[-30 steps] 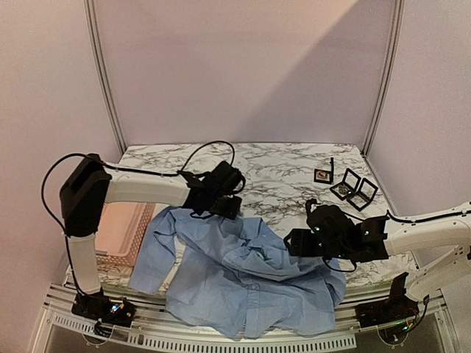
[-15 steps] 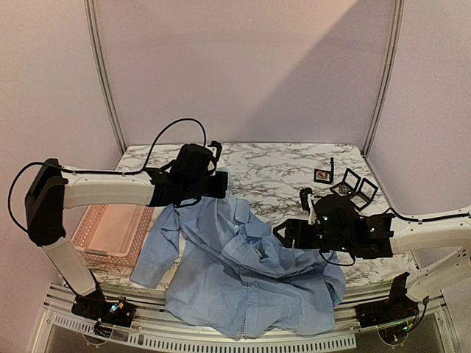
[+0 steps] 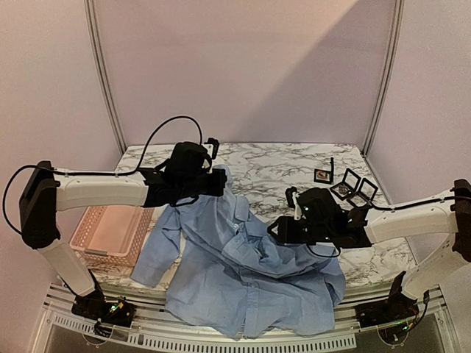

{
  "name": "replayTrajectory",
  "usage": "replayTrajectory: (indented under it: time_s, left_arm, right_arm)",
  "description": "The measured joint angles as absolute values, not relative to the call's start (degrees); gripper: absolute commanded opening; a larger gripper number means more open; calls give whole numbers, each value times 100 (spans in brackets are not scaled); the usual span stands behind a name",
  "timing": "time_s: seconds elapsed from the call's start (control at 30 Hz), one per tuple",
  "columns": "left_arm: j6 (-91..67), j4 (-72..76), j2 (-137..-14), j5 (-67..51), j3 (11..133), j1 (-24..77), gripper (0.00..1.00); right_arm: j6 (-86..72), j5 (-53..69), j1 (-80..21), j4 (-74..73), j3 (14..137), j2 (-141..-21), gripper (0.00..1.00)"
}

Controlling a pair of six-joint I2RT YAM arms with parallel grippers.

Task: Remove the brooch from the garment
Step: Pick up the crumped clothing from the corner of the board.

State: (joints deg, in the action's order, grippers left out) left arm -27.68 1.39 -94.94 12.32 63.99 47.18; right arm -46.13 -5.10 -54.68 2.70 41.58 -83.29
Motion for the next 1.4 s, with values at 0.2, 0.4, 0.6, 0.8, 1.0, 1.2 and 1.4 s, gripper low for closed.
replayTrajectory:
  time_s: [0.2,0.4,0.6,0.8,1.0,1.2,1.4]
  left_arm:
    - [-2766,141,-9365,1229,6381,4718,0]
    - [-2766,141,-9345,1225,6379,4718,0]
    - [-2766,141,-9345,1221,6377,4718,0]
    - [-2766,141,-9343,1203,6375,4718,0]
    - [-2766,141,-9343,1199,6375,4718,0]
    - [-2768,141,-9312,1197,6357,4718,0]
    - [-2764,139,-9185,1205,6318,4718,0]
  right_arm:
    - [-4639,-373,-5468,301,4182,-8521,52]
    - [-4731,-370,-5468,298,4182,-8569,53]
    - [-4838,-373,-5468,294,4182,-8626,63]
    - [-4971,-401,-5468,285,4158,-8659,56]
    - [-4941,-91,-5468,539,4119,-8702,35]
    - [-4895,198,-5468,749,4119,-8790,6]
    - [-4814,21,-5461,690,4167,-8803,0]
